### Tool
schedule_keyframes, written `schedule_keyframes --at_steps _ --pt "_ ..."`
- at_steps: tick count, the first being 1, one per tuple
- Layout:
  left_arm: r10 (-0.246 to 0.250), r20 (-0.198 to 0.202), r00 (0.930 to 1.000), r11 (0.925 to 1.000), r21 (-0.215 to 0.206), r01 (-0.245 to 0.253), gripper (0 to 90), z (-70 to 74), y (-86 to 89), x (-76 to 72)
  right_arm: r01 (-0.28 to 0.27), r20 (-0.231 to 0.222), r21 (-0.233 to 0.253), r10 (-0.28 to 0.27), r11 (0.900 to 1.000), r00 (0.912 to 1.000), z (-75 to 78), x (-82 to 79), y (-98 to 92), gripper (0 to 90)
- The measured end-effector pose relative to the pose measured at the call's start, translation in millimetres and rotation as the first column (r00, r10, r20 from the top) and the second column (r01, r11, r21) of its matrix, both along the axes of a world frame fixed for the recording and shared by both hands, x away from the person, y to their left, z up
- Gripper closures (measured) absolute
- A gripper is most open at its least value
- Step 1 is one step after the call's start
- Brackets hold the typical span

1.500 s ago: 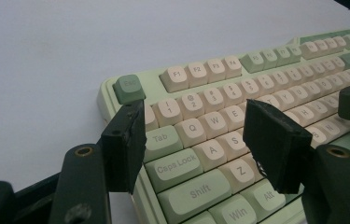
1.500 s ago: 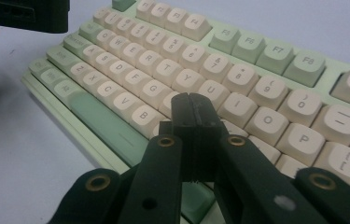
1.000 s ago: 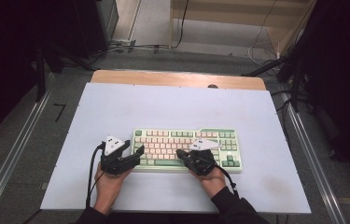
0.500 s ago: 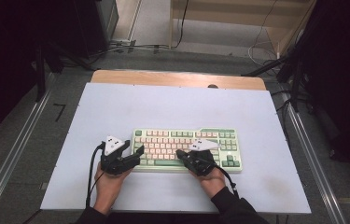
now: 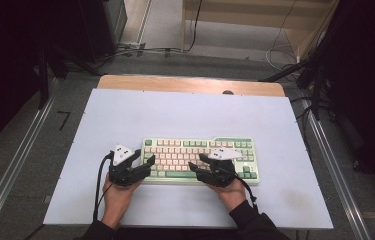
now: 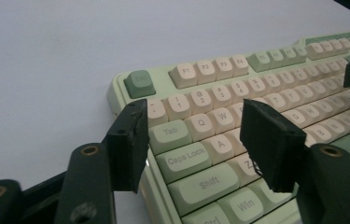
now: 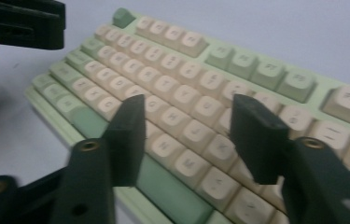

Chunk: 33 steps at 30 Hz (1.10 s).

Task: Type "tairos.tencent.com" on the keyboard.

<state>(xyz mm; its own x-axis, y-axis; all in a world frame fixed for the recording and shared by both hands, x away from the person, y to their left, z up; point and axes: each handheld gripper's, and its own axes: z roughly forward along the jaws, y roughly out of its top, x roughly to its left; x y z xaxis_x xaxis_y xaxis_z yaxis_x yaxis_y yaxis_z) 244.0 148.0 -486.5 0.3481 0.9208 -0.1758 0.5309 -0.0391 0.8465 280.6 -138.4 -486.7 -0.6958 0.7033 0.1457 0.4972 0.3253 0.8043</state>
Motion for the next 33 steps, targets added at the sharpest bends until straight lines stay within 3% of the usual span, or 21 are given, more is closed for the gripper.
schedule_keyframes --at_steps 4,12,26,33 --pt "-0.026 0.019 0.9995 0.9996 -0.009 0.026 57.7 0.7 -4.3 2.6 0.045 -0.003 0.016 -0.045 0.999 0.999 1.4 2.5 -12.5 30.8" --pt "-0.123 -0.019 0.9922 0.9923 -0.009 0.123 90.0 -0.4 -23.3 18.5 0.108 -0.011 0.001 -0.108 0.994 0.9941 -0.4 -2.5 -30.5 29.9" --pt "-0.226 -0.051 0.9729 0.9731 0.037 0.228 90.0 -2.9 -68.2 40.7 0.222 -0.02 -0.002 -0.222 0.975 0.9748 -1.8 -15.7 -65.2 30.0" --pt "-0.229 -0.057 0.9718 0.9712 0.054 0.232 90.0 -4.6 -74.6 44.4 0.247 -0.024 0.004 -0.246 0.969 0.9689 -1.5 -18.4 -71.9 30.1"
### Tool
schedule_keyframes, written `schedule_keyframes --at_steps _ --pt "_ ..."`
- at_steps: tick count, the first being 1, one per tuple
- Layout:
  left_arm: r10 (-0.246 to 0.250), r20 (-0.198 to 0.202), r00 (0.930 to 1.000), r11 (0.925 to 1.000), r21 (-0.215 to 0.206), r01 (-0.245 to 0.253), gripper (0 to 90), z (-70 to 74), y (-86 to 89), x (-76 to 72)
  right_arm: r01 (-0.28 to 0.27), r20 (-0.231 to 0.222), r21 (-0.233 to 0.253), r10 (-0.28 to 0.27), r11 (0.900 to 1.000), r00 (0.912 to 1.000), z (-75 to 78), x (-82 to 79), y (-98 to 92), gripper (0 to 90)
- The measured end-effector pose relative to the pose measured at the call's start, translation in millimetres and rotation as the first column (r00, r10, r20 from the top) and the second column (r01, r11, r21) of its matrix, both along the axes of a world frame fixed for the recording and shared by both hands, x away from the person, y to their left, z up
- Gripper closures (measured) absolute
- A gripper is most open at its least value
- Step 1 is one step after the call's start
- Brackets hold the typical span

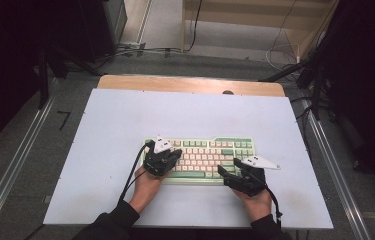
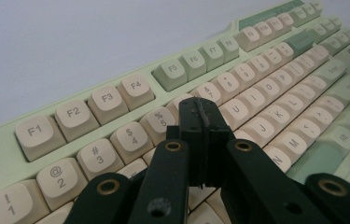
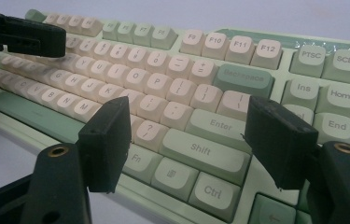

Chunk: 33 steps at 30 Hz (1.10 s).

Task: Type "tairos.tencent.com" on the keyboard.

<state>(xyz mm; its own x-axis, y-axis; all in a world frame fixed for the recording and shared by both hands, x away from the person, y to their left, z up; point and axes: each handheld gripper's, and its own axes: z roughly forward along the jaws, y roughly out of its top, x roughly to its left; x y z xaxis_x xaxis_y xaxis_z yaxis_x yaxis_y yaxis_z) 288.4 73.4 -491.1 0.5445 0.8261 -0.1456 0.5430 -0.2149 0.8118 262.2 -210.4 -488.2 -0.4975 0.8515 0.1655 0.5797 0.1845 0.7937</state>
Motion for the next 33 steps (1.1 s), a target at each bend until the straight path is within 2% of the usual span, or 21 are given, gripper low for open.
schedule_keyframes --at_steps 23,28,30,32,33 --pt "-0.001 -0.016 0.9999 1.0 0.01 0.001 90.0 -2.6 -2.3 2.4 0.0 0.001 -0.007 0.0 1.0 1.0 -0.2 -1.2 -0.7 30.1" --pt "-0.015 -0.042 0.999 0.9999 0.002 0.015 90.0 -4.5 -2.3 3.9 0.001 0.002 -0.008 -0.001 1.0 1.0 -0.2 -1.0 -1.1 30.0" --pt "-0.013 -0.036 0.9993 0.9999 0.001 0.013 90.0 -3.4 -1.7 2.8 0.004 0.001 -0.005 -0.004 1.0 1.0 0.1 -0.7 -1.2 30.0" --pt "-0.013 -0.018 0.9998 0.9997 -0.02 0.013 89.6 -0.1 0.2 0.7 0.004 0.001 -0.004 -0.004 1.0 1.0 0.4 -0.2 -1.0 30.0" --pt "-0.01 -0.007 0.9999 0.9995 -0.029 0.009 85.0 1.4 1.1 -0.5 0.003 0.001 -0.002 -0.003 1.0 1.0 0.5 0.1 -0.7 30.0"
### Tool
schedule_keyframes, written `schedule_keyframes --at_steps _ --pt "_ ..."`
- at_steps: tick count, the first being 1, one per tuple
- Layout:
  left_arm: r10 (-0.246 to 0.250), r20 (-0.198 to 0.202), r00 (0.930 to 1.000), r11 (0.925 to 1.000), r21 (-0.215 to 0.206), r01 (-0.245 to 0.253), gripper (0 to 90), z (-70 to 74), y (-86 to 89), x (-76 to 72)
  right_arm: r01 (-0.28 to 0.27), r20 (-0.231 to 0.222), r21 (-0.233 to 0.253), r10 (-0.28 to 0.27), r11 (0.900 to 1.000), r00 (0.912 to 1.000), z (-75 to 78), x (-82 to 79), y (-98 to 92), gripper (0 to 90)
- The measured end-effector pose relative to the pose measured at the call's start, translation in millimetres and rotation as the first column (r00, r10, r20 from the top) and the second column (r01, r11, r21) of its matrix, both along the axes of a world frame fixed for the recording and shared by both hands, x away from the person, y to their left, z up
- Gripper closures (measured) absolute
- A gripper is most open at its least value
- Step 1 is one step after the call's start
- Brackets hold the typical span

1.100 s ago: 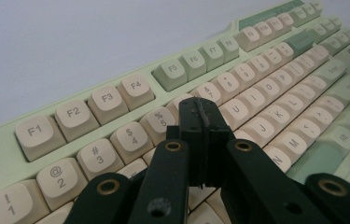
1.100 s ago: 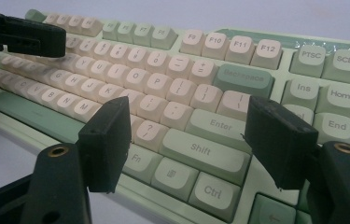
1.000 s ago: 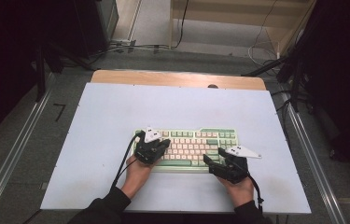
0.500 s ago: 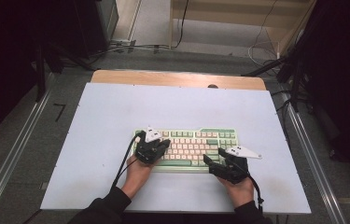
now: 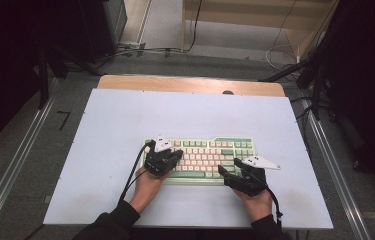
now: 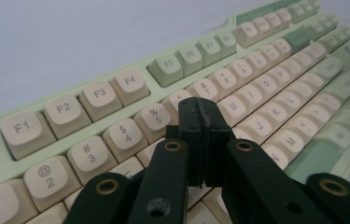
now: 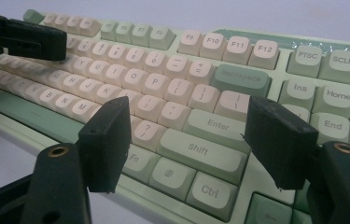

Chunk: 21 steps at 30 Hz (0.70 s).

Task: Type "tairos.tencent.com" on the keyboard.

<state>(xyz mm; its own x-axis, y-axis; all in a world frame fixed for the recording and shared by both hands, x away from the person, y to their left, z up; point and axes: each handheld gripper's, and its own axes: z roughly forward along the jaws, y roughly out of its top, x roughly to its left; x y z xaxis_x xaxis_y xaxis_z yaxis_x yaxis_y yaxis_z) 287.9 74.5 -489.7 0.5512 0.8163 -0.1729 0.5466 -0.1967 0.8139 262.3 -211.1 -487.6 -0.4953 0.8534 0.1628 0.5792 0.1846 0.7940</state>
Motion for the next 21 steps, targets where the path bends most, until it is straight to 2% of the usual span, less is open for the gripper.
schedule_keyframes --at_steps 6,11,13,21 --pt "0.034 0.05 0.9982 0.998 -0.055 -0.031 63.5 6.3 10.8 -7.7 -0.014 0.004 -0.001 0.014 1.0 0.9999 0.2 2.7 4.2 31.3" --pt "0.102 0.07 0.9923 0.9931 -0.064 -0.098 44.7 9.0 22.3 -12.5 -0.031 0.013 -0.004 0.031 0.999 0.9994 0.6 5.0 9.2 39.1" --pt "0.123 0.08 0.9892 0.9913 -0.057 -0.118 38.2 10.3 27.2 -14.9 -0.035 0.013 -0.005 0.035 0.999 0.9993 0.5 5.8 11.6 48.4" --pt "0.208 0.078 0.975 0.9775 -0.051 -0.204 33.6 10.8 48.5 -23.8 -0.092 -0.012 -0.001 0.092 0.996 0.9957 -1.2 11.8 22.5 83.6"
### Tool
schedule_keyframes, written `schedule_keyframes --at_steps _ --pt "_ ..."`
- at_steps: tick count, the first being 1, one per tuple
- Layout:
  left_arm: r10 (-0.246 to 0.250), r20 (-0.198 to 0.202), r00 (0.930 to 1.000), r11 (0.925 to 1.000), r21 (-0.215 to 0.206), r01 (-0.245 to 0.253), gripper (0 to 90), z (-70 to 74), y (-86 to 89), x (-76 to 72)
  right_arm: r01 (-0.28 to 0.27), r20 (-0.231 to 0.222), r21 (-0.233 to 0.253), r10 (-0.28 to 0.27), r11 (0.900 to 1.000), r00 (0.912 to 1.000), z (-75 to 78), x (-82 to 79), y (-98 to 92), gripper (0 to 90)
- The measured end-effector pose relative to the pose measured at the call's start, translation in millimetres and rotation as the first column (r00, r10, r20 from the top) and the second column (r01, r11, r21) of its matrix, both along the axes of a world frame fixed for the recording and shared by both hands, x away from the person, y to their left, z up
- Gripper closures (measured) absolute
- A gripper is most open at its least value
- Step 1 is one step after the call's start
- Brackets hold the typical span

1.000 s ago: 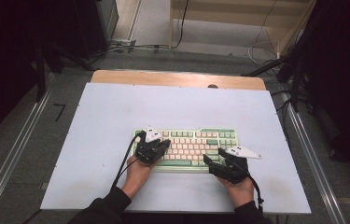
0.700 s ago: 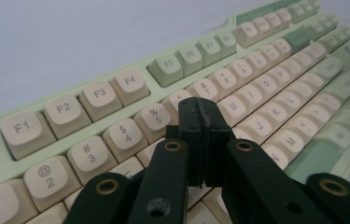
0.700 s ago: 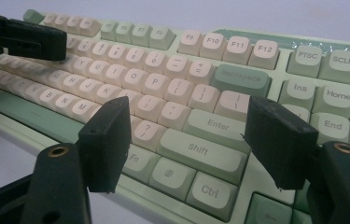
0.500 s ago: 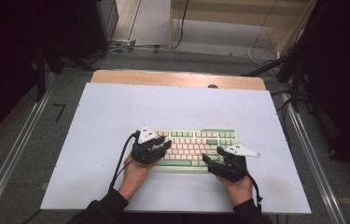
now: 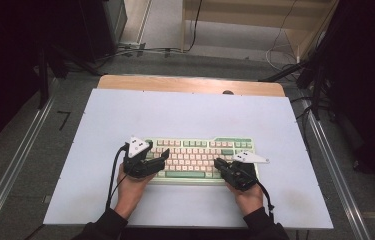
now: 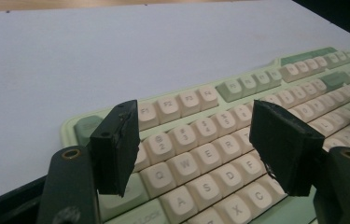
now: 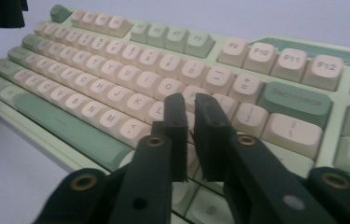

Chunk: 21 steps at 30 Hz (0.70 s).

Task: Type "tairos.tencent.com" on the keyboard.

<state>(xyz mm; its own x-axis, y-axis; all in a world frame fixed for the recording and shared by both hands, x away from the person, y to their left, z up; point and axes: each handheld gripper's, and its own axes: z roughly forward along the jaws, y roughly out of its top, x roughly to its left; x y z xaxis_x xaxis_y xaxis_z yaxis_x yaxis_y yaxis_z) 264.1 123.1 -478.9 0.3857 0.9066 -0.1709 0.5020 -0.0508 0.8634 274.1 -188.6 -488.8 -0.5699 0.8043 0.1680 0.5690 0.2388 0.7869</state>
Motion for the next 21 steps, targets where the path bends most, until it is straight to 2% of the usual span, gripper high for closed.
schedule_keyframes --at_steps 2,11,21 --pt "0.016 -0.003 0.9999 0.9998 -0.01 -0.016 33.6 -0.5 4.8 -1.8 -0.017 -0.005 -0.008 0.017 1.0 0.9998 -0.2 0.7 4.2 87.5" --pt "0.06 -0.003 0.9982 0.9981 -0.015 -0.06 33.8 -1.1 18.4 -8.7 -0.068 -0.03 -0.036 0.067 0.997 0.9973 0.1 2.3 13.8 87.7" --pt "0.046 -0.007 0.9989 0.9989 -0.012 -0.046 34.8 -1.9 15.2 -6.0 -0.075 -0.038 -0.044 0.073 0.996 0.9966 -4.4 1.0 15.7 87.7"
